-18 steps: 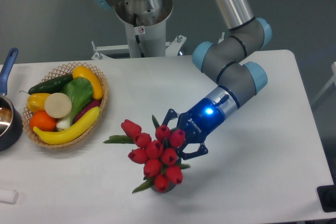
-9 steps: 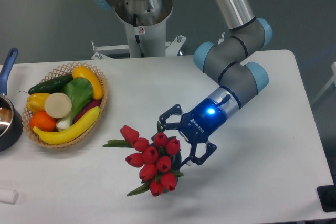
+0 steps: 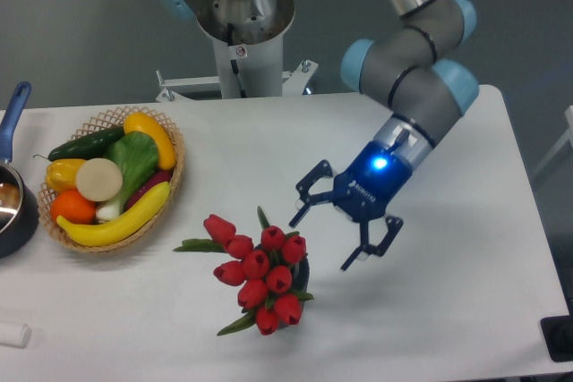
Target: Insert the flowers into the vase
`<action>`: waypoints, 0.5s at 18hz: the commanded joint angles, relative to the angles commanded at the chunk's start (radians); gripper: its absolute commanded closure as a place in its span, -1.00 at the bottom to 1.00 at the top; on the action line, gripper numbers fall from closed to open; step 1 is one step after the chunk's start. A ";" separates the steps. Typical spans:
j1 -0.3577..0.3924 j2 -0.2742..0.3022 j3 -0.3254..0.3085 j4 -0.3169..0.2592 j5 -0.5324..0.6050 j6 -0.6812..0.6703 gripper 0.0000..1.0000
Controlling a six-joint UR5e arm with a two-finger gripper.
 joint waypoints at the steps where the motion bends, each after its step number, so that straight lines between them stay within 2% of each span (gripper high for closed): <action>1: 0.008 0.022 0.000 0.000 0.046 0.000 -1.00; 6: 0.008 0.172 -0.018 -0.006 0.323 -0.009 -1.00; 9: 0.005 0.227 -0.032 -0.011 0.514 -0.015 -1.00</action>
